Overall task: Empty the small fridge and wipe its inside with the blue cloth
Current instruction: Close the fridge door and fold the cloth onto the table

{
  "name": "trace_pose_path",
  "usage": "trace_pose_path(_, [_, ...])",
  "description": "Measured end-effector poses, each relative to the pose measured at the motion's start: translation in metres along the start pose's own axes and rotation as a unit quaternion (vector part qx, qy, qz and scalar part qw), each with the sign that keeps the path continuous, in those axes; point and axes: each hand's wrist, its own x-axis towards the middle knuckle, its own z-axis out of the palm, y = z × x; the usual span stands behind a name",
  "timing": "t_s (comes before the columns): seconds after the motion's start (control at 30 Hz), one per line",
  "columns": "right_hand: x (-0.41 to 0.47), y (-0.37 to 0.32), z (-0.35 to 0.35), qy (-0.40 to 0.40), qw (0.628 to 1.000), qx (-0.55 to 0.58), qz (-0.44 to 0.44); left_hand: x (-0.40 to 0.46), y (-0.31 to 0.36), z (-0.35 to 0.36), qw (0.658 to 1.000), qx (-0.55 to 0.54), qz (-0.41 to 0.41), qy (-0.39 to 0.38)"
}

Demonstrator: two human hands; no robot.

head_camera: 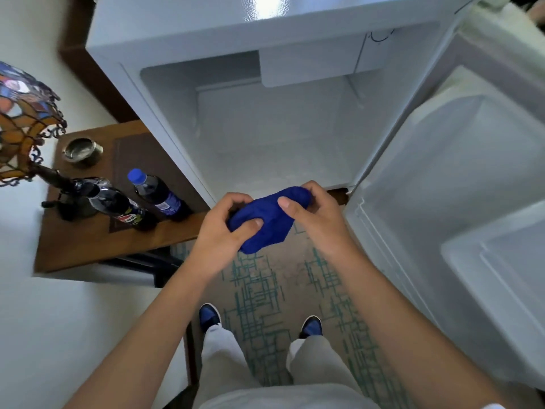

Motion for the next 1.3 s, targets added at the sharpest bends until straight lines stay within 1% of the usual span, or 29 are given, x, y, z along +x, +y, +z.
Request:
trace_pose_path(0.07, [-0.008,-0.008,-0.005,-0.018,1.0,0.0,-0.005,-0.007,0.006,0.002,1.0,-0.011,-0.005,-0.001])
trace_pose_path(0.17, [-0.023,-0.026,-0.011,-0.029,0.999,-0.012,-0.019,-0.019,0.016,0.005,0.999,-0.022,-0.013,-0.025])
trace_pose_path(0.3, [-0.044,-0.048,-0.014,-0.019,0.999,-0.019,-0.044,-0.03,0.032,0.011,0.996,0.059,0.027,-0.053])
trace_pose_path(0.33, [-0.047,-0.053,-0.014,-0.015,0.999,-0.022,-0.048,-0.032,0.034,0.012,0.996,0.056,0.031,-0.063])
trace_pose_path(0.47, [-0.071,-0.071,-0.008,0.007,0.996,-0.043,-0.083,-0.045,0.04,0.009,0.993,-0.016,0.036,-0.108])
trace_pose_path(0.53, [-0.083,-0.078,-0.003,0.014,0.993,-0.058,-0.1,-0.051,0.045,0.003,0.992,-0.015,0.049,-0.116])
trace_pose_path(0.77, [-0.114,-0.091,0.017,0.057,0.981,-0.128,-0.132,-0.066,0.054,-0.032,0.988,0.0,0.104,-0.115])
trace_pose_path(0.9, [-0.134,-0.096,0.027,0.094,0.978,-0.132,-0.13,-0.073,0.061,-0.04,0.984,0.013,0.149,-0.097])
trace_pose_path(1.07, [-0.158,-0.101,0.031,0.126,0.977,-0.124,-0.123,-0.081,0.076,-0.04,0.975,0.017,0.192,-0.111])
trace_pose_path(1.13, [-0.165,-0.101,0.031,0.111,0.983,-0.101,-0.102,-0.084,0.084,-0.039,0.971,0.017,0.208,-0.116])
trace_pose_path(1.23, [-0.171,-0.101,0.029,0.051,0.995,-0.05,-0.077,-0.093,0.094,-0.038,0.967,0.003,0.217,-0.136])
trace_pose_path(1.3, [-0.175,-0.104,0.025,0.02,0.996,-0.052,-0.065,-0.098,0.101,-0.037,0.963,0.002,0.224,-0.15])
